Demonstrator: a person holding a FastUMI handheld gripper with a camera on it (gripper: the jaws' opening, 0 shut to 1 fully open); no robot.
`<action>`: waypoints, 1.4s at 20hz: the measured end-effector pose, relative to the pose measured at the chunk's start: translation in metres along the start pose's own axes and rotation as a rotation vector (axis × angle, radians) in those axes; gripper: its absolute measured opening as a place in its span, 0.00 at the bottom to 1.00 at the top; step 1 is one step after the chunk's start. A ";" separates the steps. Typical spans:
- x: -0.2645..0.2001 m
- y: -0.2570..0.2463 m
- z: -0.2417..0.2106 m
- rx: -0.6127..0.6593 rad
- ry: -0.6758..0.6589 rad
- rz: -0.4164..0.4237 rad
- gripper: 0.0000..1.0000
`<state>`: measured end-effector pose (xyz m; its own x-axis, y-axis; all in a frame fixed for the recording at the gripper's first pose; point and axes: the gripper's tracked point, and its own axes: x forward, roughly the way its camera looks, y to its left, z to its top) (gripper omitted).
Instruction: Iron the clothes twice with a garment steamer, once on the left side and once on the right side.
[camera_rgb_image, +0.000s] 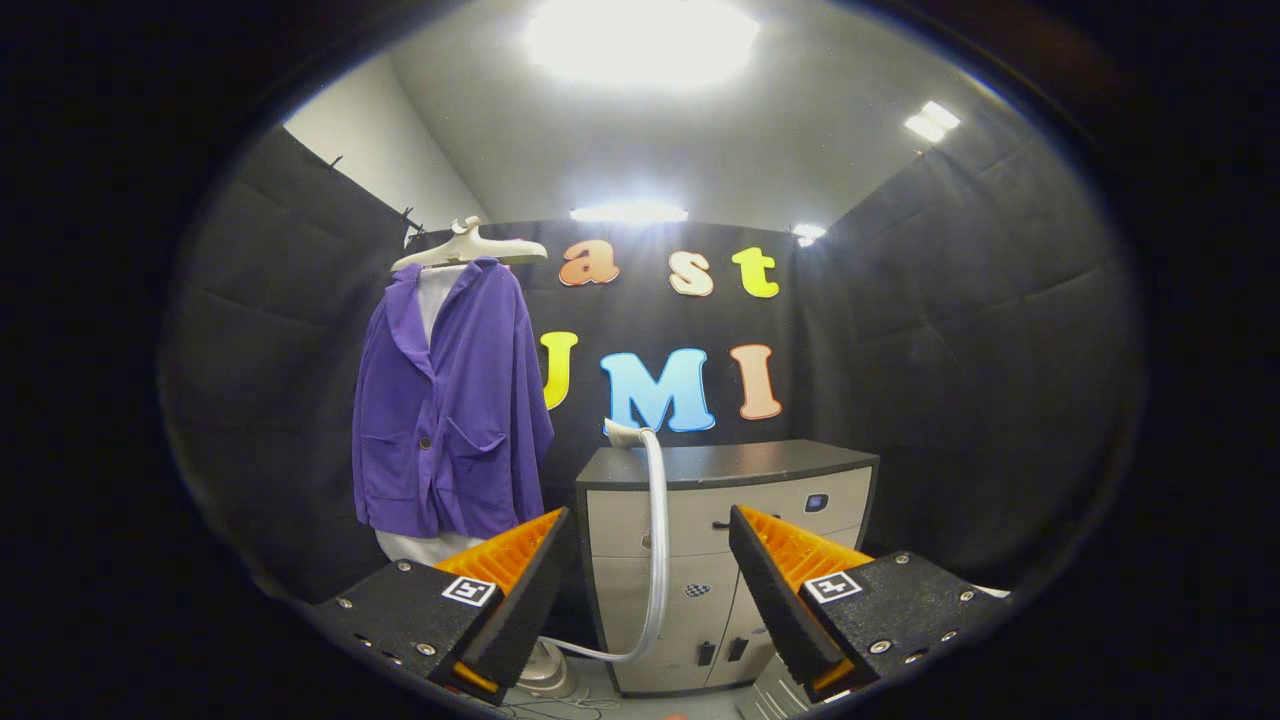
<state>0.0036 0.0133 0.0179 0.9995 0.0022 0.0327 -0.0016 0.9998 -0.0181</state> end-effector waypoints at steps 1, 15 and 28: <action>0.002 0.002 0.002 -0.007 -0.004 0.002 0.95; 0.108 0.010 0.109 0.028 -0.088 0.065 0.95; 0.323 0.012 0.154 0.068 -0.005 0.288 0.95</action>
<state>0.3210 0.0284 0.1825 0.9574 0.2858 0.0412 -0.2874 0.9570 0.0392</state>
